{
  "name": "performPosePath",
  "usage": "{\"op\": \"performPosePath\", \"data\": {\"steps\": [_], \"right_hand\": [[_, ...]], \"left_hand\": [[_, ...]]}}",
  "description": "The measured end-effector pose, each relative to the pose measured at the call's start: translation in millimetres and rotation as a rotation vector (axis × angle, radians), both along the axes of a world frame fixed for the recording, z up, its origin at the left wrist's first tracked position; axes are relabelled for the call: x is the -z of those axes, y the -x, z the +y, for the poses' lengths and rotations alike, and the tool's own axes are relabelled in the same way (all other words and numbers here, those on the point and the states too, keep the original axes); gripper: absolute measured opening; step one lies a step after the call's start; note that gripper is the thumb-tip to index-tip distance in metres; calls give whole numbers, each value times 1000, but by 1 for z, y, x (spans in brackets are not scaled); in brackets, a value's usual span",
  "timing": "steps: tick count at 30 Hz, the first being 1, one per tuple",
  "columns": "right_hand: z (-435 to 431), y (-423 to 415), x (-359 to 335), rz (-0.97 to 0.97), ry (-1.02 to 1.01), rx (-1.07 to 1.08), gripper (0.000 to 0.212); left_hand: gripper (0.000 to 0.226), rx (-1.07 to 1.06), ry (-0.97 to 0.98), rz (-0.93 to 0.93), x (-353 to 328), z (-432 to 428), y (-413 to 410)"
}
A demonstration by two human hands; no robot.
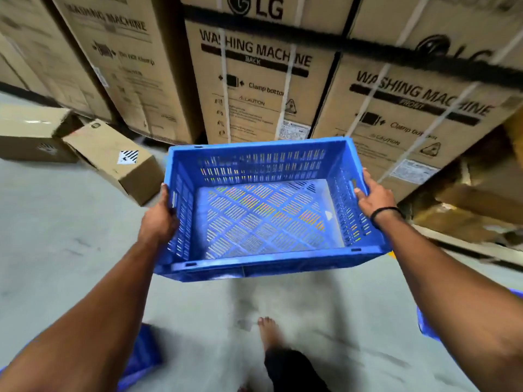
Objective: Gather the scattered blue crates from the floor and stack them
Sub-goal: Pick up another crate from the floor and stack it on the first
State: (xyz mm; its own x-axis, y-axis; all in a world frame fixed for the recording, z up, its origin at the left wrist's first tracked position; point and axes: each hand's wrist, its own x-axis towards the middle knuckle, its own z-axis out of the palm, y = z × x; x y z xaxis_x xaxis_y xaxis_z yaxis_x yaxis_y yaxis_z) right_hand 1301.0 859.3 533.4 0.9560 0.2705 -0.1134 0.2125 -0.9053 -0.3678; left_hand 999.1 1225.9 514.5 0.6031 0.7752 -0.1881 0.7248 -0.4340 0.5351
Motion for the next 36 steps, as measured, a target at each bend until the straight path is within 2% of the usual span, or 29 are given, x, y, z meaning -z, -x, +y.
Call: {"op": "performPosePath", "data": {"steps": [6,9,15,22,27,31,36], "right_hand": [[-93,58,-26,9,-60,182,60],[-147,88,-30,14,-79,259,59],[-271,142,-30,21,-73,463,59],[-428,206,-35,10,-68,639,60],[-566,262,-44,15,-84,777,59],[-657,285,-48,-4,-124,864,58],[-740,289,-41,-4,-154,955,58]], "left_hand": [[75,193,-80,-39,-48,-52,4],[75,295,-89,25,-57,-87,-4],[79,472,-65,6,-55,-176,-36],[75,639,-144,54,-60,-322,-66],[75,772,-121,22,-57,-465,-85],[77,825,-55,15,-45,-561,-92],[78,899,-70,10,-34,-656,-119]]}}
